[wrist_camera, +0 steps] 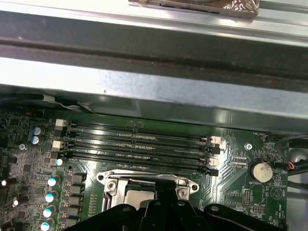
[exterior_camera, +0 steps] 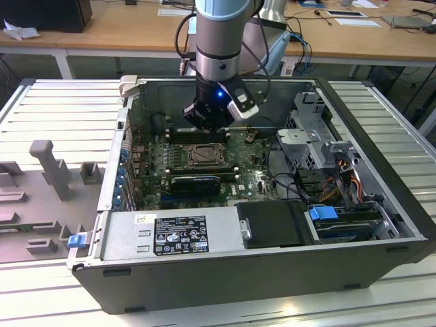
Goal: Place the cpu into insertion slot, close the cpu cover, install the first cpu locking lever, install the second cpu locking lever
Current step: 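Install the second cpu locking lever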
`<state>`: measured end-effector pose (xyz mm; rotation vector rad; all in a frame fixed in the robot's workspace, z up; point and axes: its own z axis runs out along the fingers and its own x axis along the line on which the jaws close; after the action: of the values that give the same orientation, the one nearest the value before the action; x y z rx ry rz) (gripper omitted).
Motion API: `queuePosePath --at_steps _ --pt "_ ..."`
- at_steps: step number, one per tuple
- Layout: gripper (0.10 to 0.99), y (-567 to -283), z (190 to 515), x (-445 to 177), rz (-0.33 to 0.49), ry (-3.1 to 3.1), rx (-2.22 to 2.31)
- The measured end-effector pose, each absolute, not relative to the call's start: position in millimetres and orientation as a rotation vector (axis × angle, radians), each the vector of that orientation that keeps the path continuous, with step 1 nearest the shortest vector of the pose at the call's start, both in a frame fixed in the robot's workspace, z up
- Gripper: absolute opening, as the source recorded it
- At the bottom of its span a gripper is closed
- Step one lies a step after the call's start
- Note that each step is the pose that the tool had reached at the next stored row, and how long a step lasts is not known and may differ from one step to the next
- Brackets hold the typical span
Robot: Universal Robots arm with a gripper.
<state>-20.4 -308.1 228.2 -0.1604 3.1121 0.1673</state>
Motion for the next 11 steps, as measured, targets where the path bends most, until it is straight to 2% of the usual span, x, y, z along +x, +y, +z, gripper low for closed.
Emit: queuePosePath --at_steps 11 --pt "0.106 -313.5 228.4 -20.4 0.167 3.112 -0.160"
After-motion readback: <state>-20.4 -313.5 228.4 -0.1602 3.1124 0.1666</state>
